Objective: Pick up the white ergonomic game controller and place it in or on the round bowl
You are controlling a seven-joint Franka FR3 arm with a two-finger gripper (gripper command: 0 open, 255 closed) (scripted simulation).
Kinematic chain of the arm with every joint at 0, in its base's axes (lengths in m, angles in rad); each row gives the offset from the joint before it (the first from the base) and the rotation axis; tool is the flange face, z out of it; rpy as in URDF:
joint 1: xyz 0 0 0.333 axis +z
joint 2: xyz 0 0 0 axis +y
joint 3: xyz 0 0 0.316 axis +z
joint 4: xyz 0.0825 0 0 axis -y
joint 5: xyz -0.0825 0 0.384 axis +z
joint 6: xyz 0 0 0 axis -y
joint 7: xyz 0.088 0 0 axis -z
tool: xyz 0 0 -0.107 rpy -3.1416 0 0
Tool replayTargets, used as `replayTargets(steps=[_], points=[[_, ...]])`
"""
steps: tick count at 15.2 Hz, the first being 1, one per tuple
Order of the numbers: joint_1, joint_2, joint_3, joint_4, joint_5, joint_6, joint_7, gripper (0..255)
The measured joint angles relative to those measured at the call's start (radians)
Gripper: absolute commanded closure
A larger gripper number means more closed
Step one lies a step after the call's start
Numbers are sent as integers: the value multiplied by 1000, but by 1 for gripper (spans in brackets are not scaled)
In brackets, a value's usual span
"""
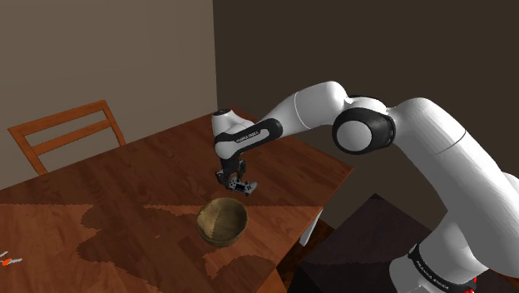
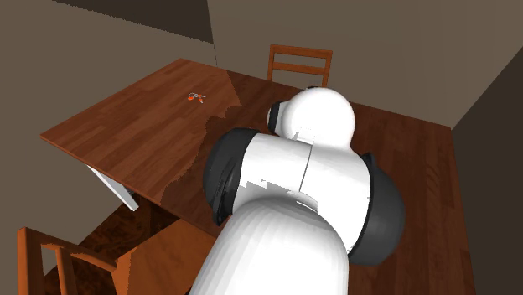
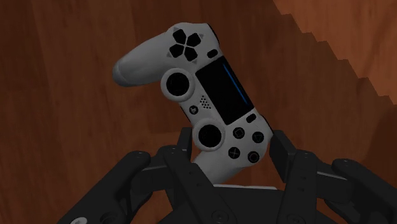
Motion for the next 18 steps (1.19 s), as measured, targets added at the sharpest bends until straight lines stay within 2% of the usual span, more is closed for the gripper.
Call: replayTargets(steps=[18], points=[[-9, -155, 11, -38, 11, -116, -3, 255]])
